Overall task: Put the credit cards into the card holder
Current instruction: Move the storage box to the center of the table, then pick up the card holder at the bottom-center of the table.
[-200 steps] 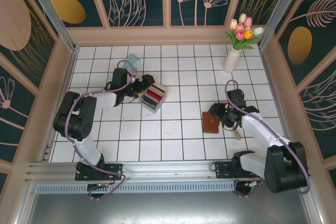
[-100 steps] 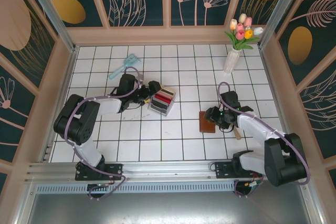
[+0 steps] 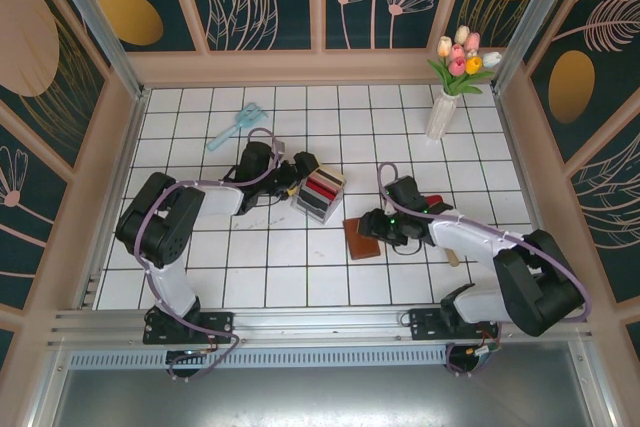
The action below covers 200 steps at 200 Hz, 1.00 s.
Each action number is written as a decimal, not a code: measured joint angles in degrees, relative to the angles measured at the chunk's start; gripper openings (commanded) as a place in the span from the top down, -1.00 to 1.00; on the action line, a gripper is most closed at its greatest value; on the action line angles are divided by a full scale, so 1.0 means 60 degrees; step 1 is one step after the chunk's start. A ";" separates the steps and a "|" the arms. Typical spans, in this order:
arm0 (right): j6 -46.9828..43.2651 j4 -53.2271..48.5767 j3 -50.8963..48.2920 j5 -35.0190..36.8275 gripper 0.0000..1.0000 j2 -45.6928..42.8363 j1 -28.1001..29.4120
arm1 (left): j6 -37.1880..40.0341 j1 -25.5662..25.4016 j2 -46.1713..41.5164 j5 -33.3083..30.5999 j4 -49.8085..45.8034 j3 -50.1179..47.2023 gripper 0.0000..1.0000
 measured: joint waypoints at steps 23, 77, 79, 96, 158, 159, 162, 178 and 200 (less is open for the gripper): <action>0.0135 -0.0353 0.0208 0.0364 -0.09 -0.0029 0.0335 | 0.0157 -0.0015 -0.0408 -0.0576 -0.0619 0.0000 -0.97; -0.0299 -0.1523 0.1053 0.1851 0.23 -0.0186 0.0823 | 0.0659 -0.0153 -0.3038 -0.1519 -0.1475 -0.0718 -0.59; -0.0306 -0.1534 0.1053 0.1854 0.24 -0.0197 0.0834 | 0.0681 -0.0175 -0.3093 -0.1534 -0.1475 -0.0758 -0.57; -0.0328 -0.1570 0.1013 0.1938 0.32 -0.0215 0.0838 | 0.0619 -0.0670 -0.3632 -0.1679 -0.1537 -0.1228 -0.45; -0.0266 -0.1362 0.0091 0.1665 0.48 -0.0364 0.0823 | -0.0262 -0.3140 -0.3435 -0.1865 -0.0994 -0.2310 -0.30; -0.0266 -0.1355 0.0066 0.1654 0.48 -0.0379 0.0820 | -0.0270 -0.3177 -0.3406 -0.1865 -0.0951 -0.2310 -0.29; -0.0266 -0.1319 0.0015 0.1625 0.48 -0.0415 0.0816 | -0.0361 -0.3257 -0.3326 -0.1869 -0.0856 -0.2310 -0.27; -0.0259 -0.1115 -0.0266 0.1392 0.49 -0.0623 0.0736 | -0.0652 -0.3617 -0.2892 -0.1934 -0.0382 -0.2310 -0.24; -0.0229 -0.0849 -0.0579 0.1140 0.52 -0.0823 0.0528 | -0.1038 -0.3916 -0.2167 -0.1927 0.0259 -0.2306 -0.14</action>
